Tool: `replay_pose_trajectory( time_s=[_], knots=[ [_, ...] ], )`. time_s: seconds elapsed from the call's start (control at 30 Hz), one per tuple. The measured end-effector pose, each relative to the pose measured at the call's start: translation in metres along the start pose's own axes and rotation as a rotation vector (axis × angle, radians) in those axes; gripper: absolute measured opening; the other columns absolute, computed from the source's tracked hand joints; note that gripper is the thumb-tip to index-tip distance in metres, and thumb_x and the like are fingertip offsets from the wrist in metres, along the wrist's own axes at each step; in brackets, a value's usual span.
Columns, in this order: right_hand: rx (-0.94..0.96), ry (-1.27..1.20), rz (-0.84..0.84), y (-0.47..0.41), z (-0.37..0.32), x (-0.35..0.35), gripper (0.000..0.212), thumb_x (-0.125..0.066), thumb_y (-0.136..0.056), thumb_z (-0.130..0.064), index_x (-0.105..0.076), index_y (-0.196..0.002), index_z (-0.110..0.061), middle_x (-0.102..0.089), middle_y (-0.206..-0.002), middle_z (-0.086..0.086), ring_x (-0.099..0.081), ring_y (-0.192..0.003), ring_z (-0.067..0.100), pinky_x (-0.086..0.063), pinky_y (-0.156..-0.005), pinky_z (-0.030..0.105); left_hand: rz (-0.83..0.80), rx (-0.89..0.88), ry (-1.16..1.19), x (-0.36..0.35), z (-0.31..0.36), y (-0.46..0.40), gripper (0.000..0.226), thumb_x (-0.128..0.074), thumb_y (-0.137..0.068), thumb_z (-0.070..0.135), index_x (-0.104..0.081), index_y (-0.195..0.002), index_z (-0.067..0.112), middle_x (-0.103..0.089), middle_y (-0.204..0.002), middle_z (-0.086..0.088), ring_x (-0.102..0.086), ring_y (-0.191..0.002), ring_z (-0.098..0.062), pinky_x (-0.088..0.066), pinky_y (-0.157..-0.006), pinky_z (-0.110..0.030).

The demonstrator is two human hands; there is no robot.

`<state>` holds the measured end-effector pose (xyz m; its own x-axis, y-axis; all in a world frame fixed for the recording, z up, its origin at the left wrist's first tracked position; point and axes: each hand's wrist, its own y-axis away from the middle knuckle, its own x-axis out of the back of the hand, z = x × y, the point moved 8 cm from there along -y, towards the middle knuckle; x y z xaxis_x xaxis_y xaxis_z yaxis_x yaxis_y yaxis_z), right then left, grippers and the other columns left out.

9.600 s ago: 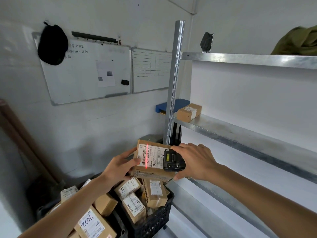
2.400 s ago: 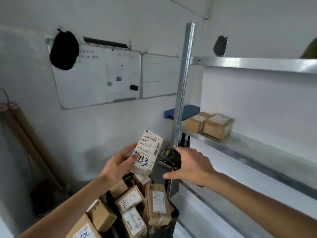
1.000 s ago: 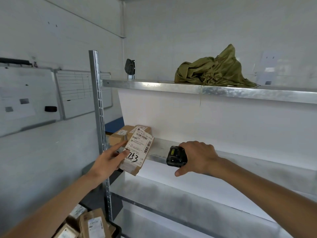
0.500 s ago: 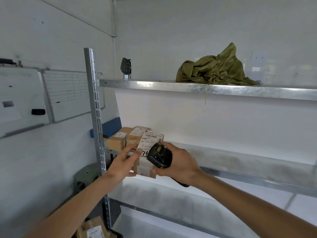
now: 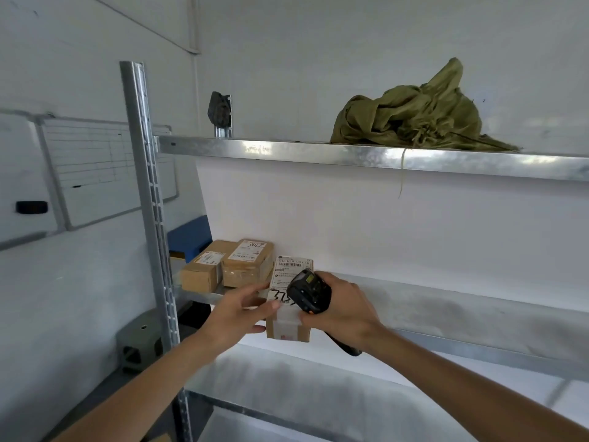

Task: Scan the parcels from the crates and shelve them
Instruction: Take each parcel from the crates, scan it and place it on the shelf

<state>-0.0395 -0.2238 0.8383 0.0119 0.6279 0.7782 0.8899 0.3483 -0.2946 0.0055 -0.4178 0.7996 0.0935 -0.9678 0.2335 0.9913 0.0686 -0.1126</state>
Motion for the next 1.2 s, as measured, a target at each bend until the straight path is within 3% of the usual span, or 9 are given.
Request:
replay_pose_trajectory(
  time_s=[0.2,0.33,0.47,0.6,0.7,0.83,1.0,1.1,1.2],
  knots=[
    [-0.020,-0.011,-0.062,-0.054,0.027,-0.033,0.072,-0.071,-0.056,-0.060,-0.058,-0.125,-0.042,-0.072,-0.100,-0.017,-0.067,-0.093,0.009,-0.059,-0.081,0.035,0.021,0.037,-0.043,0.011,-0.027,-0.056,0.052,-0.076,-0.084,0.031,-0.060,-0.133,0.032,-0.076,-0.113,0.007,-0.072,-0.106,-0.016,-0.062,-0.085,-0.041],
    [-0.027,0.007,-0.096,-0.081,0.040,-0.055,0.068,-0.076,-0.064,-0.055,-0.058,-0.128,-0.042,-0.072,-0.106,-0.016,-0.066,-0.097,0.010,-0.056,-0.081,0.032,0.003,0.054,-0.070,0.017,-0.047,-0.085,0.044,-0.071,-0.092,0.026,-0.060,-0.134,0.033,-0.076,-0.110,0.009,-0.073,-0.102,-0.015,-0.061,-0.085,-0.038],
    [-0.052,0.022,-0.118,-0.107,0.048,-0.073,0.069,-0.075,-0.061,-0.056,-0.058,-0.125,-0.043,-0.072,-0.105,-0.016,-0.067,-0.097,0.013,-0.056,-0.081,0.034,-0.009,0.069,-0.089,0.024,-0.061,-0.110,0.045,-0.066,-0.095,0.024,-0.056,-0.139,0.027,-0.073,-0.120,0.003,-0.072,-0.104,-0.017,-0.061,-0.080,-0.031],
    [-0.065,0.023,-0.126,-0.136,0.051,-0.080,0.067,-0.077,-0.062,-0.054,-0.060,-0.125,-0.040,-0.072,-0.107,-0.015,-0.067,-0.098,0.015,-0.056,-0.084,0.037,0.010,0.014,-0.111,0.032,-0.056,-0.133,0.036,-0.062,-0.097,0.017,-0.058,-0.132,0.026,-0.071,-0.121,0.005,-0.073,-0.099,-0.007,-0.060,-0.071,-0.022],
    [-0.080,0.049,-0.140,-0.156,0.052,-0.084,0.065,-0.077,-0.063,-0.054,-0.059,-0.124,-0.040,-0.071,-0.107,-0.013,-0.066,-0.097,0.017,-0.056,-0.084,0.037,0.034,0.017,-0.113,0.039,-0.058,-0.147,0.035,-0.062,-0.097,0.018,-0.059,-0.131,0.026,-0.069,-0.124,0.005,-0.072,-0.105,-0.015,-0.062,-0.074,-0.026],
    [-0.085,0.070,-0.153,-0.174,0.054,-0.088,0.065,-0.079,-0.065,-0.052,-0.059,-0.126,-0.040,-0.071,-0.107,-0.013,-0.066,-0.096,0.016,-0.057,-0.082,0.035,0.039,0.022,-0.139,0.042,-0.060,-0.161,0.036,-0.063,-0.097,0.021,-0.057,-0.132,0.028,-0.070,-0.115,0.008,-0.073,-0.093,-0.009,-0.061,-0.066,-0.024],
    [-0.092,0.105,-0.156,-0.187,0.060,-0.090,0.062,-0.079,-0.067,-0.053,-0.059,-0.123,-0.038,-0.070,-0.104,-0.013,-0.065,-0.094,0.015,-0.056,-0.079,0.034,0.074,0.063,-0.241,0.049,-0.066,-0.177,0.050,-0.067,-0.094,0.035,-0.053,-0.142,0.032,-0.074,-0.107,0.002,-0.077,-0.077,-0.021,-0.065,-0.069,-0.042],
    [-0.100,0.104,-0.154,-0.194,0.063,-0.090,0.060,-0.079,-0.066,-0.054,-0.060,-0.120,-0.038,-0.070,-0.101,-0.013,-0.065,-0.093,0.015,-0.056,-0.078,0.034,0.112,0.077,-0.227,0.047,-0.065,-0.184,0.051,-0.068,-0.094,0.035,-0.053,-0.143,0.032,-0.072,-0.101,0.009,-0.076,-0.073,-0.026,-0.064,-0.064,-0.043],
    [-0.114,0.106,-0.146,-0.200,0.067,-0.089,0.058,-0.080,-0.065,-0.052,-0.061,-0.118,-0.036,-0.069,-0.100,-0.013,-0.065,-0.093,0.017,-0.054,-0.076,0.033,0.133,0.078,-0.252,0.044,-0.064,-0.189,0.048,-0.066,-0.095,0.035,-0.054,-0.142,0.030,-0.074,-0.096,0.001,-0.075,-0.070,-0.027,-0.064,-0.061,-0.045]
  ],
)
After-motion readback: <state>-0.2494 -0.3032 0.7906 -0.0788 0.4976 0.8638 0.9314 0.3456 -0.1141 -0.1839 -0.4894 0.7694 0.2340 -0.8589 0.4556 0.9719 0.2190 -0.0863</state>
